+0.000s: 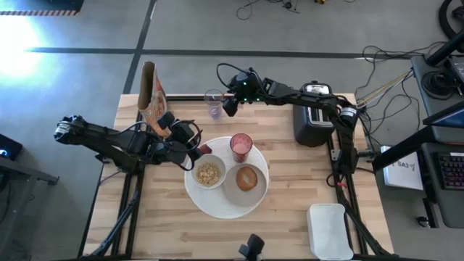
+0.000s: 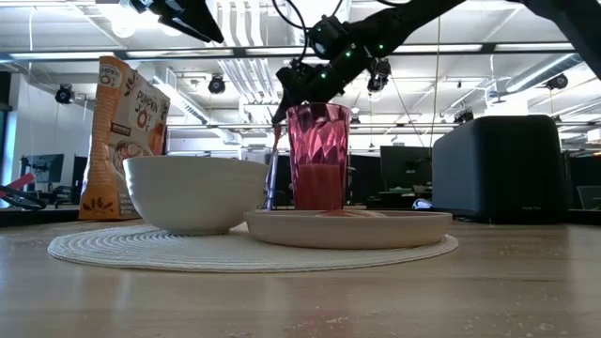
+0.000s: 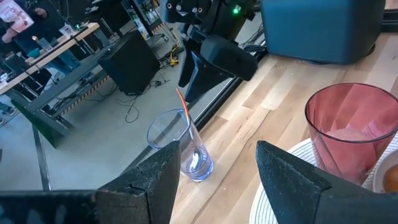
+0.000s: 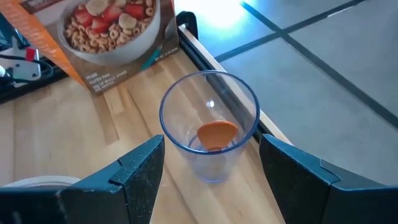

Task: Arrange a breakfast setting
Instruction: Move the orange spoon to the middle left of the table

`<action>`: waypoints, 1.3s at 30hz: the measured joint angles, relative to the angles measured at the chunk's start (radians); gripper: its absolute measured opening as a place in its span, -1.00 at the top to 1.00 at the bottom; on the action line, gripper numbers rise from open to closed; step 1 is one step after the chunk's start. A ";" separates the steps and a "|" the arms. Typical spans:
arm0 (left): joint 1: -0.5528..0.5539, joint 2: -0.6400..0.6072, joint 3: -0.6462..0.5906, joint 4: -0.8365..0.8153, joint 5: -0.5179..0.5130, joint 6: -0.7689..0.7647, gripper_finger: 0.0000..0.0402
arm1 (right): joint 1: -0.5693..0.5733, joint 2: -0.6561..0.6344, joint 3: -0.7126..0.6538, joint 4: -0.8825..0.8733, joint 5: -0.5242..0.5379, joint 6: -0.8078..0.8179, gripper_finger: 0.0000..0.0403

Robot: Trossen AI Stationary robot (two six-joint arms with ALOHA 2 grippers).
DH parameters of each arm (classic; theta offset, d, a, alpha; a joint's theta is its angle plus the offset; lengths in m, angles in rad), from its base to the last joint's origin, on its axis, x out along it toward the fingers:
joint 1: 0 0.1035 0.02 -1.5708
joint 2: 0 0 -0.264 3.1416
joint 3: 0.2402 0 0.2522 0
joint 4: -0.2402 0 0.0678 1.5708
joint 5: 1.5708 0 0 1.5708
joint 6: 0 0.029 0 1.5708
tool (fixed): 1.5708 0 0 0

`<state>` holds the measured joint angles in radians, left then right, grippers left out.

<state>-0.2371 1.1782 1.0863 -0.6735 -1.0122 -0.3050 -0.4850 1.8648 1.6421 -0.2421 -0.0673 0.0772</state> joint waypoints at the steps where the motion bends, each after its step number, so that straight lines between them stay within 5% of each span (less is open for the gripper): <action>1: 0.000 0.000 0.000 0.000 0.000 0.000 0.03 | 0.000 0.000 0.000 -0.001 0.000 0.000 -0.25; 25: 0.000 0.000 0.000 -0.001 0.000 0.005 0.03 | -0.013 0.083 0.000 0.109 0.019 -0.080 -0.21; 39: 0.000 0.000 0.000 -0.001 0.000 0.005 0.03 | -0.026 0.083 0.000 0.121 0.016 -0.116 0.15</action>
<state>-0.2371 1.1782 1.0863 -0.6743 -1.0122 -0.3004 -0.5107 1.9476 1.6421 -0.1208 -0.0509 -0.0389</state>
